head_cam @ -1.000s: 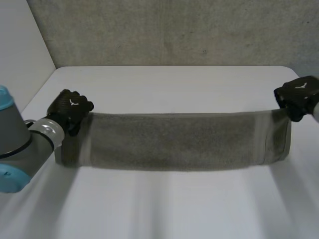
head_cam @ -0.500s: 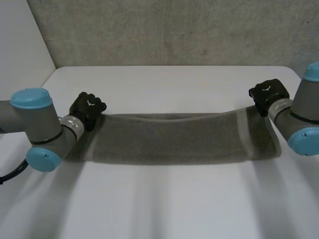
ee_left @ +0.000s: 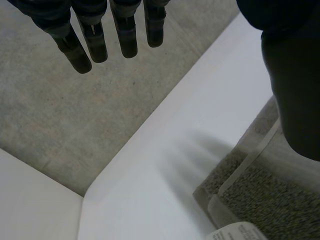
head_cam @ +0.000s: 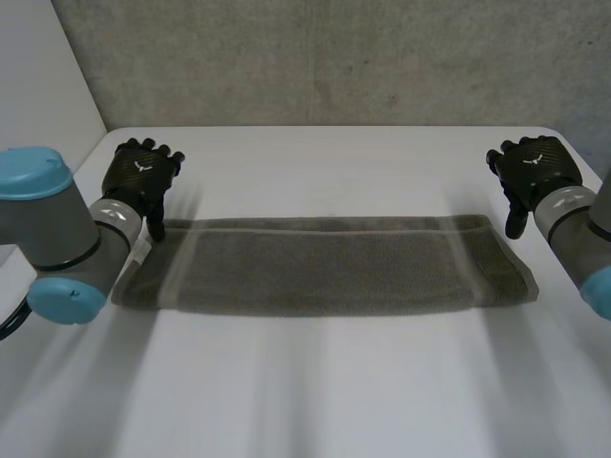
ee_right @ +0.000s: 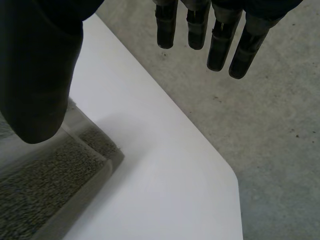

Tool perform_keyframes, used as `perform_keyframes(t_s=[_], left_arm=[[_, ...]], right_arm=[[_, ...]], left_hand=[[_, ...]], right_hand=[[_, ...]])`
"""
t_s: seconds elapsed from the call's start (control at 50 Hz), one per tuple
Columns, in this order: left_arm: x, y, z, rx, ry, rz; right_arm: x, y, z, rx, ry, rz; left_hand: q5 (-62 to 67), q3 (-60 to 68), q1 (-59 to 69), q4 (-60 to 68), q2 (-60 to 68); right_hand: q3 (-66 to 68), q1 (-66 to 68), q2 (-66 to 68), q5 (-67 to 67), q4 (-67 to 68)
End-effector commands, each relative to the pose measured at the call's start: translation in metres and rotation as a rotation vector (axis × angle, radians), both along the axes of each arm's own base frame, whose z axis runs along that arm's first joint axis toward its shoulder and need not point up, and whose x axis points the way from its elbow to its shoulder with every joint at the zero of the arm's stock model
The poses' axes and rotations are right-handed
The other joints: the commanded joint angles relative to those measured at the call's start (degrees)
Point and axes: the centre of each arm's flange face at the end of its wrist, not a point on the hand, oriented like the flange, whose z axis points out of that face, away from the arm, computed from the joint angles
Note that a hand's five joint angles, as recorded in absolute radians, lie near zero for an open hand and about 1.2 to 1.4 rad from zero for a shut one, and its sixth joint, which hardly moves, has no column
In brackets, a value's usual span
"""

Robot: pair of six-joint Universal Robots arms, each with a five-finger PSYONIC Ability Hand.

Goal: Fold the towel.

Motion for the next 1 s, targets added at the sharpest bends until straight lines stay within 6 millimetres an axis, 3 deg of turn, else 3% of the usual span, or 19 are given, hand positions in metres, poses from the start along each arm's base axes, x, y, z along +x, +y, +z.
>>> perform_keyframes(t_s=[0.02,0.1,0.2,0.3,0.38,0.44,0.46,0.5,0.6,0.62,0.66,0.8,0.84,0.9,1.0], left_arm=[[0.009,0.021,-0.002,0.084,0.105,-0.044],[0.011,0.039,-0.012,0.151,0.127,-0.077],[0.012,0.049,-0.020,0.181,0.132,-0.083],[0.009,0.049,-0.020,0.166,0.134,-0.090],[0.010,0.048,-0.019,0.158,0.135,-0.088],[0.010,0.048,-0.019,0.158,0.135,-0.086],[0.010,0.048,-0.019,0.158,0.135,-0.086],[0.011,0.047,-0.019,0.158,0.136,-0.083],[0.011,0.048,-0.020,0.160,0.135,-0.086],[0.011,0.049,-0.020,0.161,0.135,-0.086],[0.010,0.049,-0.020,0.163,0.135,-0.089],[0.010,0.050,-0.019,0.158,0.135,-0.089],[0.010,0.050,-0.015,0.148,0.138,-0.090],[0.010,0.051,-0.013,0.144,0.139,-0.090],[0.011,0.052,-0.007,0.129,0.143,-0.090]], right_arm=[[-0.006,0.035,-0.007,0.102,0.036,0.029],[-0.026,0.047,-0.021,0.204,0.041,-0.002],[-0.029,0.056,-0.038,0.275,0.019,0.056],[-0.037,0.054,-0.052,0.317,0.000,0.055],[-0.037,0.044,-0.079,0.334,0.004,0.049],[-0.038,0.039,-0.086,0.325,0.005,0.045],[-0.038,0.039,-0.086,0.325,0.005,0.045],[-0.039,0.032,-0.085,0.299,0.004,0.042],[-0.039,0.024,-0.088,0.281,0.007,0.039],[-0.040,0.022,-0.091,0.286,0.009,0.032],[-0.045,0.018,-0.091,0.281,0.008,0.012],[-0.066,0.007,-0.079,0.227,0.021,-0.096],[-0.072,0.004,-0.060,0.173,0.019,-0.119],[-0.083,0.000,-0.051,0.155,0.022,-0.148],[-0.103,-0.004,-0.046,0.155,0.082,-0.186]], left_hand=[[-12.44,-3.78,-5.21,-4.84,-4.51],[-12.27,-3.61,-5.05,-4.67,-4.35],[-12.27,-3.61,-5.05,-4.67,-4.35],[-12.27,-3.61,-5.05,-4.67,-4.35],[-12.27,-3.61,-5.05,-4.67,-4.35],[-12.27,-3.61,-5.05,-4.67,-4.35],[-12.27,-3.61,-5.05,-4.67,-4.35],[-12.27,-3.61,-5.05,-4.67,-4.35],[-12.44,-3.78,-5.21,-4.84,-4.51],[-12.27,-3.61,-5.05,-4.67,-4.35],[-12.27,-3.61,-5.05,-4.67,-4.35],[-12.44,-3.78,-5.21,-4.84,-4.51],[-12.44,-3.78,-5.21,-4.84,-4.51],[-12.44,-3.78,-5.21,-4.84,-4.51],[-12.61,-3.95,-5.38,-5.00,-4.68]], right_hand=[[-4.24,-3.34,-4.27,-3.57,-5.07],[-4.24,-3.34,-4.27,-3.57,-5.07],[8.26,9.17,8.23,8.93,7.43],[14.01,14.92,13.98,14.68,13.18],[17.03,17.94,17.00,17.70,16.20],[21.21,22.12,21.18,21.88,20.38],[21.24,22.15,21.21,21.91,20.41],[38.14,39.05,38.11,38.81,37.31],[48.46,49.37,48.43,49.13,47.63],[61.98,62.89,61.95,62.65,61.15],[65.72,66.63,65.69,66.39,64.89],[65.76,66.66,65.73,66.43,64.93],[65.76,66.66,65.73,66.43,64.93],[65.76,66.66,65.73,66.43,64.93],[65.76,66.66,65.73,66.43,64.93]])
